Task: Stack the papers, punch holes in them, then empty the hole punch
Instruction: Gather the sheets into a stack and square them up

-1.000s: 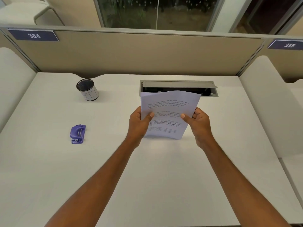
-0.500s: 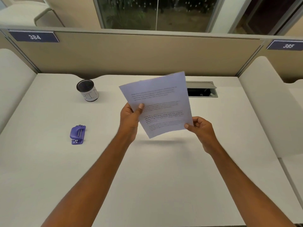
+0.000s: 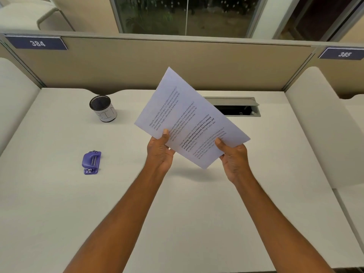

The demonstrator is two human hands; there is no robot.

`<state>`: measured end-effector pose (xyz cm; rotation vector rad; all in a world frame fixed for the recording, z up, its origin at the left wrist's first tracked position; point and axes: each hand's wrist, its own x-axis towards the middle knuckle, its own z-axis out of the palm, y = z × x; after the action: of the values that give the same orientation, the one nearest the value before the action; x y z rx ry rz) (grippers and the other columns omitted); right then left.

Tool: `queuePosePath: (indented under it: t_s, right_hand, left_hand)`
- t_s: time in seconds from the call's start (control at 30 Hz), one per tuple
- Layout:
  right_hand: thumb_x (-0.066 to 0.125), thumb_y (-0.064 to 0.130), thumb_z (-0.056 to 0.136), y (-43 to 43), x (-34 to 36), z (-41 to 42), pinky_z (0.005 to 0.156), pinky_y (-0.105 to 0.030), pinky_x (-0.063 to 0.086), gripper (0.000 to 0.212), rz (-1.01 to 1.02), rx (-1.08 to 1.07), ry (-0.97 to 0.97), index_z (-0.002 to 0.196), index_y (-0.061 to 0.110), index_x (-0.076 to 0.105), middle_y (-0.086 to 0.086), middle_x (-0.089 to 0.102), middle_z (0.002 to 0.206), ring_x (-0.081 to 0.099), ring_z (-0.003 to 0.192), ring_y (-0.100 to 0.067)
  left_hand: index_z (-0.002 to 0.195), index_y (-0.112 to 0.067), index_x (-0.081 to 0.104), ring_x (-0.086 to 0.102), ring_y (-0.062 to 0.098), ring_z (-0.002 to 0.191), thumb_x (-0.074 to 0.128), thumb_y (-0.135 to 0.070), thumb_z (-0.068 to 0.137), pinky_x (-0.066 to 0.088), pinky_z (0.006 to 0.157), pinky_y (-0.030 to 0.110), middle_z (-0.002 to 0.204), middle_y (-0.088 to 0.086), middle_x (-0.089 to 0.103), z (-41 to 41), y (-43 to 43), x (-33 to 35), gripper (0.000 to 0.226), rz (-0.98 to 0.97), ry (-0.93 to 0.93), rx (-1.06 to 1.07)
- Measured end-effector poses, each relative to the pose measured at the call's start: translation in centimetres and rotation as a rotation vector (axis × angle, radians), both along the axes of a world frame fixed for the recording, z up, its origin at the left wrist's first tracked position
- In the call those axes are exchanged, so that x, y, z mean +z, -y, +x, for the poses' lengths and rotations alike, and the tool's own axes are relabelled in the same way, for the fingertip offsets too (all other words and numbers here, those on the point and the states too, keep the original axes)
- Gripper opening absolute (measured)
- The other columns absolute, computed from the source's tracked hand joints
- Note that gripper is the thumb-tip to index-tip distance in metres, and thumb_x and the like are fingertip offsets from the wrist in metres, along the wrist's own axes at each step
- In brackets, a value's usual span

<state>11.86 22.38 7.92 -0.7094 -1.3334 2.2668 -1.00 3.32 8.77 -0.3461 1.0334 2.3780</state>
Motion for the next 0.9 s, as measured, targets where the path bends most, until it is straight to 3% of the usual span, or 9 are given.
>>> queuePosePath:
  t_s: [0.13,0.2,0.27,0.43,0.6,0.7,0.9]
  right_hand:
    - [0.083,-0.002,0.091,-1.7,0.2,0.2,0.094,-0.043,0.066,0.049,0.070,-0.012,0.043,0.132,0.023,0.072,-0.008,0.081,0.129,0.079,0.116,-0.025]
    - [0.086,0.002,0.088,-2.7,0.3,0.6,0.091,-0.041,0.067,0.050,0.104,-0.005,0.068,0.130,0.026,0.073,-0.006,0.082,0.127,0.080,0.115,-0.024]
    - [0.087,0.004,0.087,-3.4,0.3,0.9,0.088,-0.038,0.068,0.049,0.143,0.002,0.101,0.127,0.028,0.073,-0.001,0.083,0.122,0.081,0.111,-0.022]
    - [0.085,0.004,0.091,-3.8,-0.3,1.2,0.085,-0.032,0.068,0.040,0.251,0.032,0.192,0.120,0.030,0.075,0.006,0.085,0.114,0.082,0.106,-0.021]
    - [0.091,0.010,0.087,-3.6,-1.5,1.5,0.081,-0.027,0.066,0.036,0.285,0.051,0.236,0.116,0.025,0.079,0.005,0.086,0.112,0.083,0.098,-0.018]
    - [0.093,0.017,0.079,-3.5,-2.1,1.7,0.081,-0.025,0.066,0.040,0.278,0.054,0.250,0.117,0.023,0.079,0.002,0.086,0.113,0.083,0.099,-0.017]
    - [0.093,0.003,0.081,-3.5,-4.2,2.4,0.080,-0.026,0.066,0.040,0.255,0.094,0.322,0.113,0.022,0.080,0.002,0.087,0.111,0.082,0.097,-0.016]
  left_hand:
    - [0.125,-0.018,0.068,0.074,0.026,0.114,0.069,-0.001,0.104,0.062,0.099,0.047,0.128,0.011,0.077,-2.4,2.4,0.1,0.026,-0.114,-0.083,0.073]
    - [0.113,-0.017,0.067,0.073,0.024,0.100,0.075,-0.005,0.101,0.061,0.088,0.038,0.107,0.008,0.077,-4.3,4.5,0.2,0.019,-0.288,-0.208,0.044]
    - [0.110,-0.020,0.071,0.074,0.023,0.095,0.083,-0.012,0.097,0.059,0.087,0.036,0.100,0.009,0.077,-5.8,6.2,0.0,0.019,-0.497,-0.394,-0.070]
    - [0.117,-0.024,0.078,0.084,0.019,0.104,0.089,-0.030,0.092,0.068,0.085,0.028,0.113,0.000,0.086,-6.0,6.9,-0.6,0.028,-0.667,-0.622,-0.356]
    - [0.125,-0.029,0.077,0.080,0.007,0.102,0.082,-0.029,0.098,0.066,0.084,0.021,0.114,-0.017,0.084,-4.2,6.2,-1.9,0.027,-0.696,-0.605,-0.341]
    - [0.130,-0.023,0.075,0.080,0.010,0.106,0.081,-0.023,0.100,0.066,0.086,0.022,0.118,-0.011,0.084,-3.3,6.2,-2.9,0.031,-0.690,-0.577,-0.311]
    - [0.135,-0.013,0.070,0.079,0.025,0.111,0.080,-0.019,0.100,0.068,0.091,0.035,0.125,0.005,0.081,-1.7,5.9,-4.5,0.037,-0.692,-0.511,-0.317]
